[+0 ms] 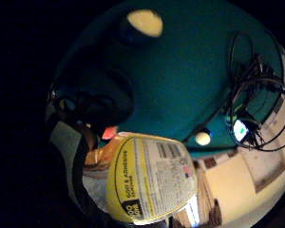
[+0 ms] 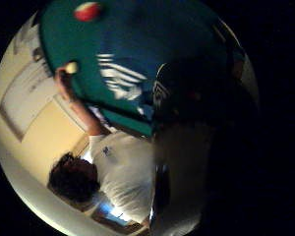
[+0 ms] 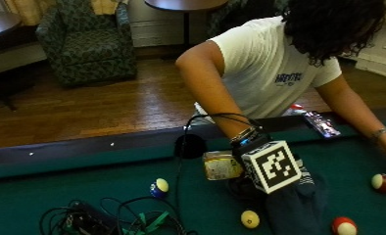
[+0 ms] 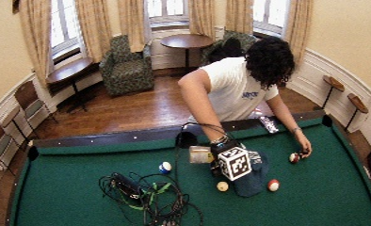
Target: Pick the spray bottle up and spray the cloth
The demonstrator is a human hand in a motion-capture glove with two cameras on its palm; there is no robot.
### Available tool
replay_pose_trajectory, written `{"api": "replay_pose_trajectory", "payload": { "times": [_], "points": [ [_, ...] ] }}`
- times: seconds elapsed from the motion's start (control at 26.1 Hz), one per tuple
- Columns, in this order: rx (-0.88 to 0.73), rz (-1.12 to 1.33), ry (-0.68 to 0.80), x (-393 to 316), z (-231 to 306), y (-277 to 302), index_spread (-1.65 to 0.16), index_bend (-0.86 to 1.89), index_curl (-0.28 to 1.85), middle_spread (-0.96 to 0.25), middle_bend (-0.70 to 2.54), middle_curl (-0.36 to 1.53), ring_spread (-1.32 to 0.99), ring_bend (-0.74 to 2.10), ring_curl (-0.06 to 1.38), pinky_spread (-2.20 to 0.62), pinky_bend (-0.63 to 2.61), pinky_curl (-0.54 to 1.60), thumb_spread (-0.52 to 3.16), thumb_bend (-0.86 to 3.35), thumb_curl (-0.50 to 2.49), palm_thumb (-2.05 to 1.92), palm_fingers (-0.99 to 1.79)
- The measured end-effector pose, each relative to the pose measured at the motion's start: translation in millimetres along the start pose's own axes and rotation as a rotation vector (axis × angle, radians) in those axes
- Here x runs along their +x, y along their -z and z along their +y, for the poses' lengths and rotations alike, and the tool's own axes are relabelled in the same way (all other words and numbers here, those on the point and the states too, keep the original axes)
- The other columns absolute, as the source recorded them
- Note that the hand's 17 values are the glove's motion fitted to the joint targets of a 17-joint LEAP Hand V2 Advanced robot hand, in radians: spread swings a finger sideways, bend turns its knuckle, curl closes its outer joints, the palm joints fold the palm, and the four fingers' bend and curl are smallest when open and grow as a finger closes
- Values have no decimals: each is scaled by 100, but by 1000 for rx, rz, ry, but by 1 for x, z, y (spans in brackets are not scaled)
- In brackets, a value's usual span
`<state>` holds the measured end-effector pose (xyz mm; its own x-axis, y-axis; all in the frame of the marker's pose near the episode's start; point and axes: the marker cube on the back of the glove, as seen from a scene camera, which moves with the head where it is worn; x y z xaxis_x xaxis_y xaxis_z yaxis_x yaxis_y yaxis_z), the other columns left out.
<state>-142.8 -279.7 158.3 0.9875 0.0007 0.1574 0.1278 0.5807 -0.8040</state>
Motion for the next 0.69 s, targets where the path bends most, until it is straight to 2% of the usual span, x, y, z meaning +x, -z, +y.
{"api": "replay_pose_trajectory", "payload": {
  "times": [0.38,0.69],
  "points": [
    [390,-341,370,-63,61,60,-27,29,61,-23,56,57,-19,72,49,-31,52,41,44,-3,82,92,134],
    [632,-668,653,-86,109,39,-28,28,62,-22,56,57,-19,72,49,-31,51,41,45,-3,83,91,134]
  ]
}}
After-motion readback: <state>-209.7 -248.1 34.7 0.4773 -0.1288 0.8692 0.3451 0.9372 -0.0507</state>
